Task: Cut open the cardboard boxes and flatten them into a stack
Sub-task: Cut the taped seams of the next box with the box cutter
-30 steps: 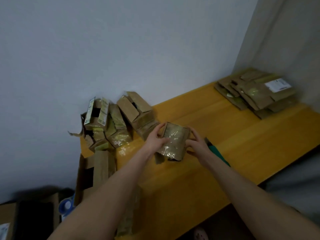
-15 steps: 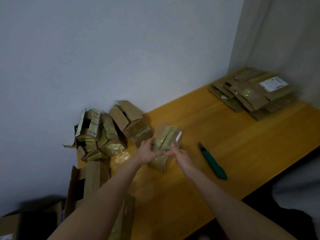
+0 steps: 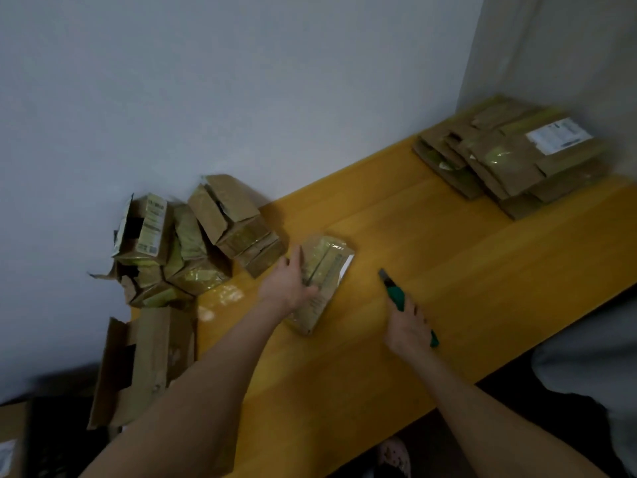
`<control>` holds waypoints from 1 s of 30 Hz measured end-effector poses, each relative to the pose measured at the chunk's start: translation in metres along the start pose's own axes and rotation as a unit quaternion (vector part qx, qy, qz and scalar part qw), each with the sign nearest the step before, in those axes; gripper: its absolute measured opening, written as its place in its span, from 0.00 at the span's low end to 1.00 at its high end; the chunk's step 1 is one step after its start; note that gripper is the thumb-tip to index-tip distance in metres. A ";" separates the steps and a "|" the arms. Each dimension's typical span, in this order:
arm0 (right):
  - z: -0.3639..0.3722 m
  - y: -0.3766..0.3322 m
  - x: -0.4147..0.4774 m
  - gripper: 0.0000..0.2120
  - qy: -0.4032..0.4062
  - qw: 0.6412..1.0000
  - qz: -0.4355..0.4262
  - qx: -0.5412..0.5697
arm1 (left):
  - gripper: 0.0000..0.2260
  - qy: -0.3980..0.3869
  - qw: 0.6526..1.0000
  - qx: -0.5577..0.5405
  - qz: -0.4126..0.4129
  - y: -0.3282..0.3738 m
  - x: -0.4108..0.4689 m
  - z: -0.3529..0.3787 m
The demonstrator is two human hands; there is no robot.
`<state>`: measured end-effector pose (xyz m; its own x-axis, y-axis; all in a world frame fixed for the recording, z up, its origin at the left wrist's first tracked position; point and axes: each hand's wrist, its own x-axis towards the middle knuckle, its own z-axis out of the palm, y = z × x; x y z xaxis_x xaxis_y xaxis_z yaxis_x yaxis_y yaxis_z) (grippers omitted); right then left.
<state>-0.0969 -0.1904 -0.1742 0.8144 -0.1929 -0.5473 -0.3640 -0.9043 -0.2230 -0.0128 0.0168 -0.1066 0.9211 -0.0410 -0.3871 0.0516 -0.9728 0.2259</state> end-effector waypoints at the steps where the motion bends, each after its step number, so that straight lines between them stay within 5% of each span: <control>1: 0.004 0.000 0.000 0.28 0.007 1.000 -0.006 -0.015 | 0.44 -0.007 1.000 0.020 0.017 -0.006 -0.002 -0.003; 4: 0.014 -0.008 -0.005 0.22 0.037 0.998 -0.030 -0.032 | 0.42 -0.089 0.992 0.058 0.073 -0.028 -0.008 -0.016; 7: 0.022 -0.019 -0.008 0.20 0.045 0.998 -0.037 -0.001 | 0.41 -0.090 0.985 0.098 0.110 -0.040 -0.017 -0.020; 10: 0.022 -0.031 -0.006 0.20 0.028 0.990 -0.018 0.139 | 0.44 -0.091 0.984 0.112 0.106 -0.037 -0.027 -0.012; 14: 0.009 -0.047 -0.007 0.21 0.028 0.904 0.069 0.420 | 0.54 -0.066 0.991 0.111 0.046 -0.019 -0.036 0.007; 19: -0.014 -0.057 -0.017 0.18 0.052 0.832 0.094 0.545 | 0.51 -0.023 0.991 0.122 0.045 -0.014 -0.041 0.008; 25: -0.035 -0.066 -0.041 0.18 0.066 0.856 -0.026 0.512 | 0.52 0.043 0.976 0.156 0.142 -0.049 -0.051 -0.021; 30: -0.021 -0.084 -0.058 0.20 0.051 0.893 -0.071 0.441 | 0.51 0.032 0.980 0.158 0.115 -0.072 -0.060 -0.019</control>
<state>-0.1042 -0.1115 -0.1067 0.9015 -0.1739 -0.3963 -0.4311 -0.2799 -0.8578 -0.0640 0.0941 -0.0827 0.9170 -0.2628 -0.3002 -0.2728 -0.9620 0.0089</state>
